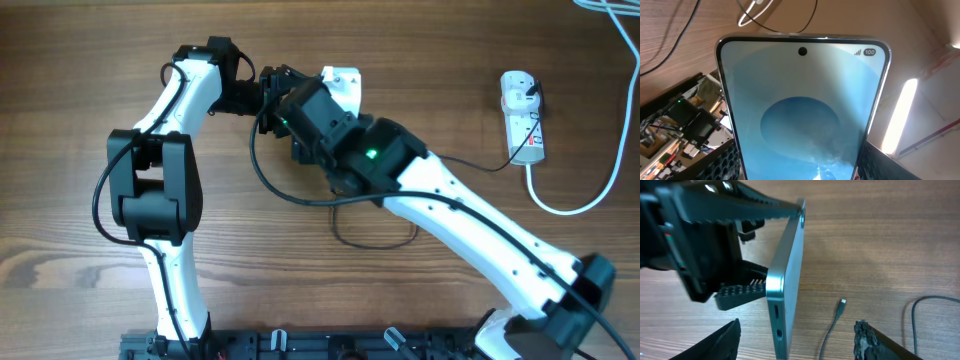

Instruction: Plug charger to phone and switch on socket

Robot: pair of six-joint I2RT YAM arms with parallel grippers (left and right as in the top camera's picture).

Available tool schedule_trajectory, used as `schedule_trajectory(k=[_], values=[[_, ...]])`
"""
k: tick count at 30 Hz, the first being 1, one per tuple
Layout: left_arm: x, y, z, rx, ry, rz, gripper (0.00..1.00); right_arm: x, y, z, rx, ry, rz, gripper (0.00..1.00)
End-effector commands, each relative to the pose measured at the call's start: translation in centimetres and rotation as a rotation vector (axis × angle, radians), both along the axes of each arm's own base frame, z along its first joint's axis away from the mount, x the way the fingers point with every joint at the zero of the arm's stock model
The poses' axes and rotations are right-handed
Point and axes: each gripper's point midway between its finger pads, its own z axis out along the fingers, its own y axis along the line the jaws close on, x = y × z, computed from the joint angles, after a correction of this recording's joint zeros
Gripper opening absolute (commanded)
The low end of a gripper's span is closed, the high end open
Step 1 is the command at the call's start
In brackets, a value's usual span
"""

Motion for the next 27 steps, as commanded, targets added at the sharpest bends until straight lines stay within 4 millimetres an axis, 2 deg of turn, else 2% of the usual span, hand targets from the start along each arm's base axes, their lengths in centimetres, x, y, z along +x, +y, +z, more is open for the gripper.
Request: schedule_trajectory(k=[1,2,4,16,18,22,27], values=[[-0.2,0.1,2.4,-0.055,-0.053,0.006,0.68,1.0,0.6,-0.2,-0.006,-0.026,-0.018,0.64],[-0.2,0.1,2.4,-0.056,-0.06,0.006,0.68,1.3,0.9,0.1,0.007,-0.042,-0.013,0.58],[-0.2,0.1,2.4,-0.056,-0.06,0.006,0.68,1.7,1.3,0.5,0.009,-0.066,0.012,0.52],[-0.2,0.1,2.4,-0.056,-0.06,0.006,0.68,2.8,1.1,1.0,-0.009,-0.122,-0.016,0.52],[-0.2,0.1,2.4,-0.056,-0.06,0.006,0.68,2.9,1.2,1.1,-0.001,-0.128,-0.017,0.47],[-0.2,0.1,2.4,-0.056,-0.06,0.006,0.69,2.9,1.2,1.1,0.0,-0.128,-0.017,0.46],[-0.2,0.1,2.4,-0.056,-0.06,0.006,0.69,3.1,1.3,0.3,-0.019,-0.119,-0.019,0.46]])
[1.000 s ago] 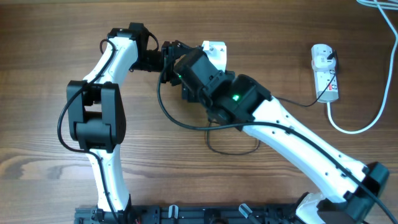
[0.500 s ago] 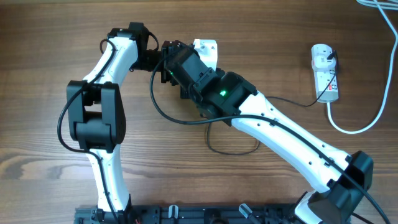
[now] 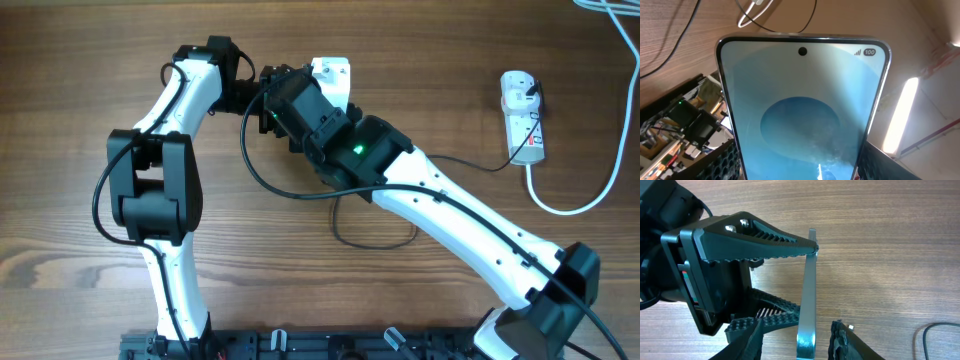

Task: Plug charger to phone and switch on socket
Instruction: 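Grasp the phone's edge with the right gripper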

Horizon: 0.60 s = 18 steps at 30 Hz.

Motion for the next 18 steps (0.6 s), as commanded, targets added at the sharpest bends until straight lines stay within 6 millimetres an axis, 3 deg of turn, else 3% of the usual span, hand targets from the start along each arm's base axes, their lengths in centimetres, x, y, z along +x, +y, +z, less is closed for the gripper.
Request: schedule_trajectory(k=[1,12,15,18], values=[[-0.29,0.07,2.42,-0.054,-0.049,0.005,0.69,0.77,0.17,-0.71,-0.032,-0.008,-0.013,0.46],[-0.29,0.07,2.42,-0.054,-0.049,0.005,0.69,1.08,-0.09,-0.55,-0.054,-0.028,-0.017,0.39],[-0.29,0.07,2.42,-0.054,-0.049,0.005,0.69,1.08,-0.07,-0.54,-0.058,-0.029,-0.012,0.31],[-0.29,0.07,2.42,-0.054,-0.048,0.005,0.69,0.92,0.19,-0.67,-0.048,-0.017,0.0,0.3]])
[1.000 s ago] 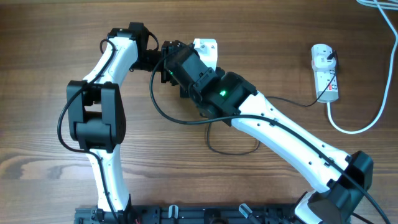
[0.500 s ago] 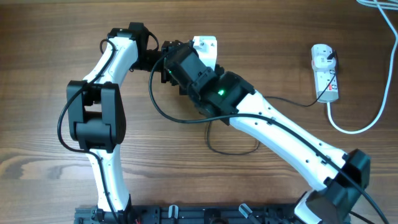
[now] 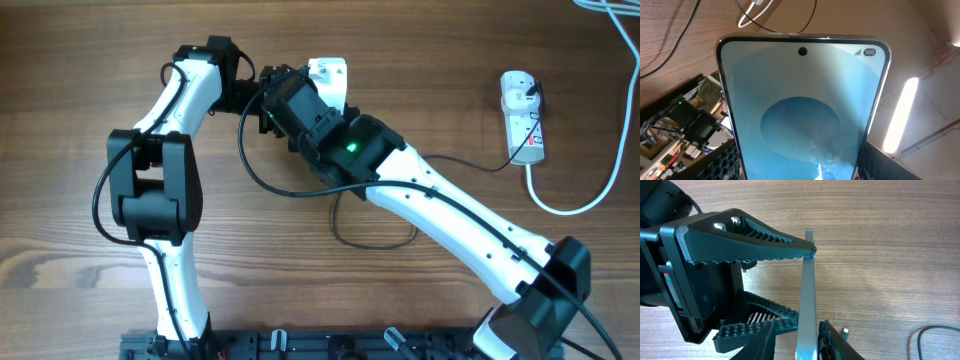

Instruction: Plug charger to phone and switch on socket

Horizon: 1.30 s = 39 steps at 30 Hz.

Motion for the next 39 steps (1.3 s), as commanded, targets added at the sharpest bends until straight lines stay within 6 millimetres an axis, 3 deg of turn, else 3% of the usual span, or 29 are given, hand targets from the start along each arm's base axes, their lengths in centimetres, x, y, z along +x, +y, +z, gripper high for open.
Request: schedule_trajectory(k=[1,3,4,12,21,25,27,29,39], values=[[-0.3,0.1,2.4,-0.054,-0.049,0.005,0.69,0.3,0.4,0.1,-0.003,-0.006,0.008,0.3],[-0.3,0.1,2.4,-0.054,-0.048,0.005,0.69,0.3,0.5,0.1,0.003,0.0,0.014,0.27],[-0.3,0.1,2.4,-0.054,-0.049,0.005,0.69,0.3,0.5,0.1,0.002,-0.001,0.014,0.2],[-0.3,0.1,2.4,-0.054,-0.048,0.005,0.69,0.2,0.4,0.0,0.0,0.001,0.013,0.11],[-0.3,0.1,2.4,-0.054,-0.048,0.005,0.69,0.2,0.4,0.0,0.001,0.001,0.013,0.05],[-0.3,0.1,2.4,-0.054,-0.048,0.005,0.76,0.3,0.5,0.1,0.008,-0.003,0.006,0.05],[-0.3,0.1,2.4,-0.054,-0.049,0.005,0.93,0.7,-0.2,0.5,0.062,-0.025,-0.104,0.04],[-0.3,0.1,2.4,-0.054,-0.049,0.005,1.0,0.9,-0.6,0.8,0.118,-0.039,-0.186,0.04],[-0.3,0.1,2.4,-0.054,-0.044,0.005,0.95,0.6,-2.3,4.3,0.635,-0.077,-0.657,0.04]])
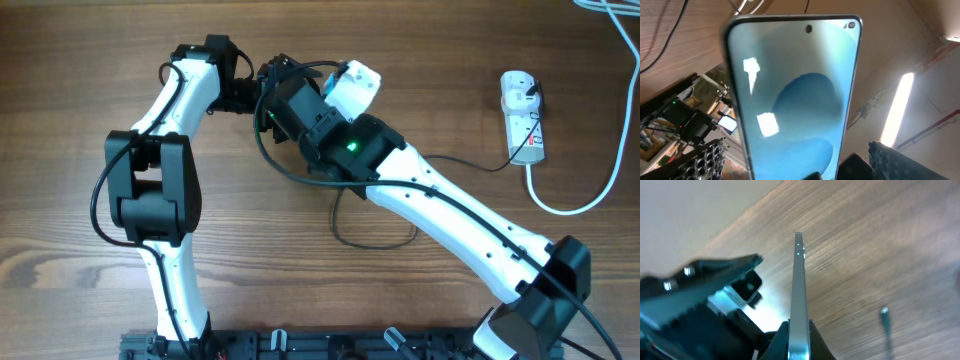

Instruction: Plug charger to phone and switch on socket

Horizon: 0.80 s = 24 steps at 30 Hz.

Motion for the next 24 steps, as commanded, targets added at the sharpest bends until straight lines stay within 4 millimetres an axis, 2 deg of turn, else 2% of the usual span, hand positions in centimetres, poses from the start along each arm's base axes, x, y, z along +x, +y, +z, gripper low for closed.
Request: schedule_trajectory(k=[1,3,8,14,20,23,24], values=[[-0.4,-0.1,1.7,-0.026,-0.032,-0.002,0.95,0.0,-1.2,4.0,0.264,-0.086,-0.233,0.04],[-0.4,-0.1,1.7,-0.026,-0.032,-0.002,0.93,-0.2,-1.3,4.0,0.351,-0.079,-0.309,0.05],[-0.4,-0.1,1.7,-0.02,0.022,-0.002,0.79,-1.0,-2.0,3.1,0.567,-0.032,-0.553,0.04],[-0.4,-0.1,1.7,-0.019,0.028,-0.002,0.61,-0.9,-2.0,3.1,0.582,-0.034,-0.56,0.04],[-0.4,-0.1,1.7,-0.013,0.081,-0.001,0.36,-0.4,-0.7,3.8,0.651,-0.037,-0.538,0.04],[-0.4,-0.1,1.7,-0.013,0.081,-0.001,0.36,-0.5,-0.2,3.7,0.669,-0.012,-0.522,0.05],[-0.4,-0.1,1.7,-0.013,0.081,-0.001,0.4,-0.5,-0.2,3.7,0.667,-0.011,-0.523,0.04]])
